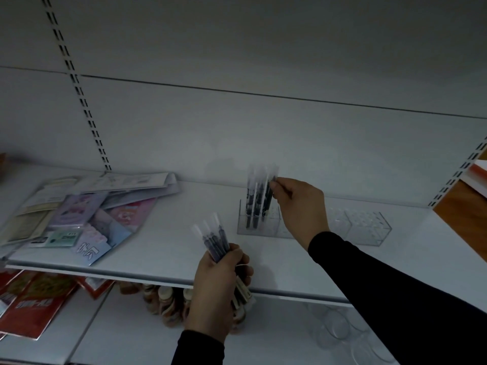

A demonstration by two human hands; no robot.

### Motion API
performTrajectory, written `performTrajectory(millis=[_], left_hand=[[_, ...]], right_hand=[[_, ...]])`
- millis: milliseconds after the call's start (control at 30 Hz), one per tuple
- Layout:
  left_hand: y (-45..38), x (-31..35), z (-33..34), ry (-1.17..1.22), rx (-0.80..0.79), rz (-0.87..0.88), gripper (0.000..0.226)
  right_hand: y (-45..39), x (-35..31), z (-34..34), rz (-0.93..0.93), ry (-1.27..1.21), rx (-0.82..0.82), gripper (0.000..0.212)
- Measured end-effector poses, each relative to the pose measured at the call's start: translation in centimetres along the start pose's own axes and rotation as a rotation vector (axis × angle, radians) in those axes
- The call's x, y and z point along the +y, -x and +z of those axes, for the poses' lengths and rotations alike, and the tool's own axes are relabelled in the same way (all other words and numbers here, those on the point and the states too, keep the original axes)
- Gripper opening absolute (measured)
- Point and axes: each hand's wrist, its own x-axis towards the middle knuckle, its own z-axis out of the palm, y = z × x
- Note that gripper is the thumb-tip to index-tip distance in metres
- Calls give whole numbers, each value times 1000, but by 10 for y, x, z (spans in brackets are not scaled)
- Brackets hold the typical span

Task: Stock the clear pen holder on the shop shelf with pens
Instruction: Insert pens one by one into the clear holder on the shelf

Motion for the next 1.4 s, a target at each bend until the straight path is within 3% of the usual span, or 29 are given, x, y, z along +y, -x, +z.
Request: performTrajectory(millis=[467,567,800,1000,1200,1400], left_hand=[[3,0,3,2,-23,-47,3],[4,0,3,9,-30,-48,8],[11,1,6,-19,-112,-43,12],[16,4,8,-76,-184,-20,16],[13,1,10,-29,-152,-30,12],[4,-1,5,38,-48,-61,6]], right_hand=[[11,0,-4,57,78,-21,24],[21,-7,-13,112,-16,-10,22],[50,-14,-8,208,-157,-418,15],[52,-21,-8,284,-254,-565,14],[48,-20,-14,320,-325,-486,17],[27,-19,-28,383,-467,-206,16]])
